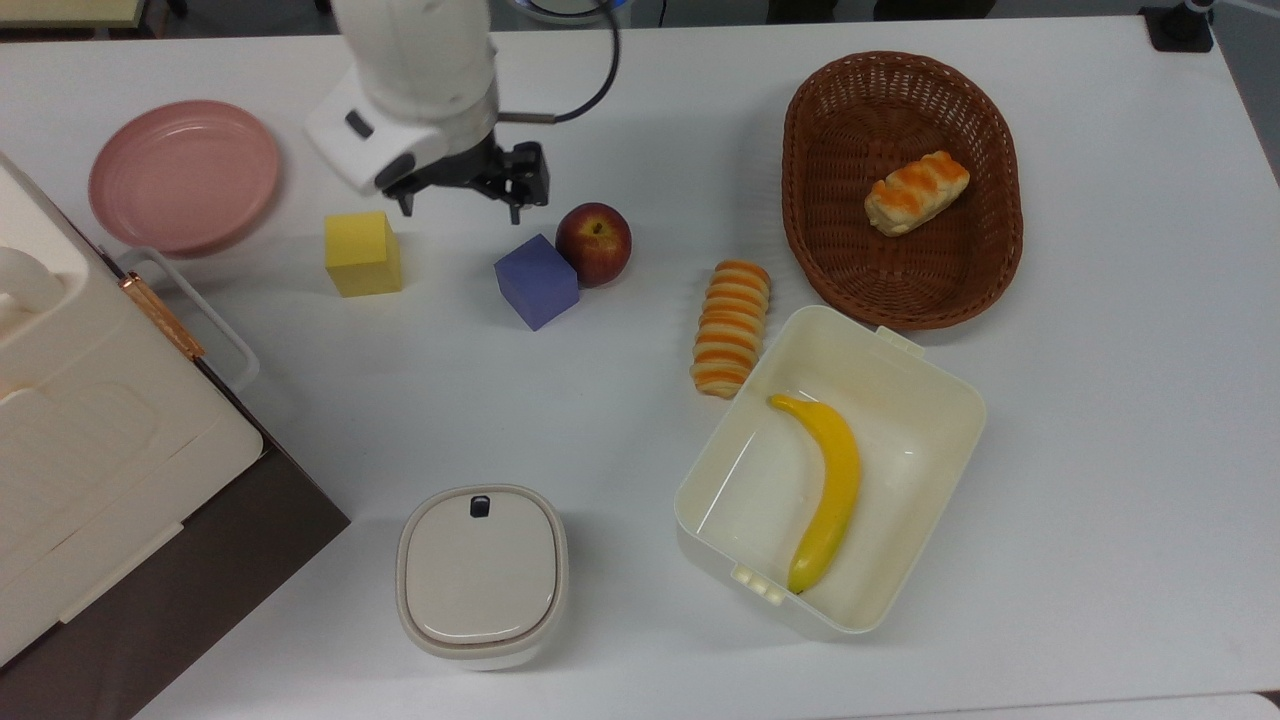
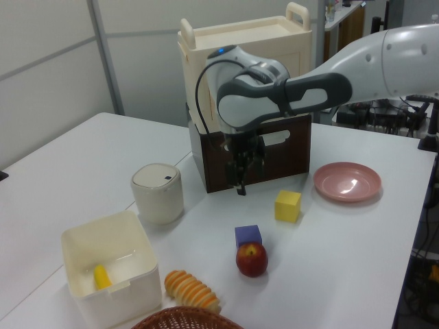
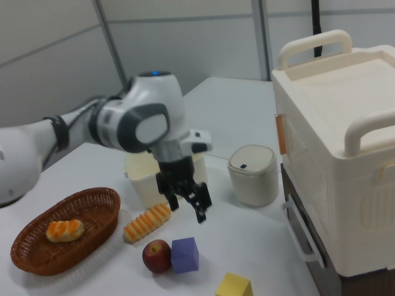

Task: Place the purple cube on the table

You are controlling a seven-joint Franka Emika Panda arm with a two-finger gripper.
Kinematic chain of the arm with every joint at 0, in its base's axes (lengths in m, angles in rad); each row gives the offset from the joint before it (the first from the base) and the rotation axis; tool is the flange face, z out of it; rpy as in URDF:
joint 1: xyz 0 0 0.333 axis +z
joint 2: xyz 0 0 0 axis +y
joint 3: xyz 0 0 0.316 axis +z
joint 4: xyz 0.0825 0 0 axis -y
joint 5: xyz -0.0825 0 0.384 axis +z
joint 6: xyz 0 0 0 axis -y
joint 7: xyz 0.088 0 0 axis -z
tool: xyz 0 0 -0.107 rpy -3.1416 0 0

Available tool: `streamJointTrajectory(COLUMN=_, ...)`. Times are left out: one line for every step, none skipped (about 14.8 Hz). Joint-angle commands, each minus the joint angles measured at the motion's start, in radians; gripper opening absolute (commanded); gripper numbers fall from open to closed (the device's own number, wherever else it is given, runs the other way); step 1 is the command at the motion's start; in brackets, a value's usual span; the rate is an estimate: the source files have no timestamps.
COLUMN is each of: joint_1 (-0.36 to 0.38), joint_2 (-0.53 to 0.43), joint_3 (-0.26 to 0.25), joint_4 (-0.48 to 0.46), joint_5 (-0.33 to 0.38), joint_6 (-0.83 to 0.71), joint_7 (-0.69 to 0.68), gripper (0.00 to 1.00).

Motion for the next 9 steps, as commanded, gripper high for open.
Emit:
streamJointTrajectory(joint_1=0.047, joint_2=-0.087, joint_3=-0.016, joint_4=0.017, joint_5=-0.006, joint_6=-0.02, joint_7=0.105, gripper=1.0)
streamJointTrajectory(joint_1=0.063, joint_2=-0.116, joint_3=-0.025, joint_4=0.018, joint_5=0.0, joint_6=-0.024, joint_7=0.105, gripper=1.0)
streamJointTrajectory(joint_1=0.068, joint_2=-0.138, joint_3=-0.028, joint_4=0.011, joint_5=0.003, joint_6=-0.026, joint_7=0.105, gripper=1.0)
streamJointTrajectory(joint_1=0.073, joint_2=-0.156, joint_3=-0.029, joint_4=0.006, joint_5=0.005, joint_6=-0.029, joint_7=0.104, gripper=1.0)
streamJointTrajectory(joint_1=0.082, joint_2=-0.175, joint_3=-0.029, joint_4=-0.005, joint_5=0.005, joint_6=-0.04, joint_7=0.107, gripper=1.0)
streamJointTrajectory(joint_1=0.093, joint_2=-0.189, joint_3=-0.032, joint_4=-0.008, joint_5=0.006, joint_6=-0.052, joint_7=0.105, gripper=1.0)
streamJointTrajectory(joint_1=0.108, joint_2=-0.205, joint_3=-0.045, joint_4=-0.009, joint_5=0.01, joint_6=-0.064, joint_7=0.105, gripper=1.0)
streamJointTrajectory(joint_1=0.129, joint_2=-0.216, joint_3=-0.069, joint_4=-0.009, joint_5=0.032, joint_6=-0.078, joint_7=0.102, gripper=1.0)
streamJointTrajectory(joint_1=0.164, joint_2=-0.23, joint_3=-0.1, joint_4=-0.009, joint_5=0.058, joint_6=-0.087, joint_7=0.093, gripper=1.0)
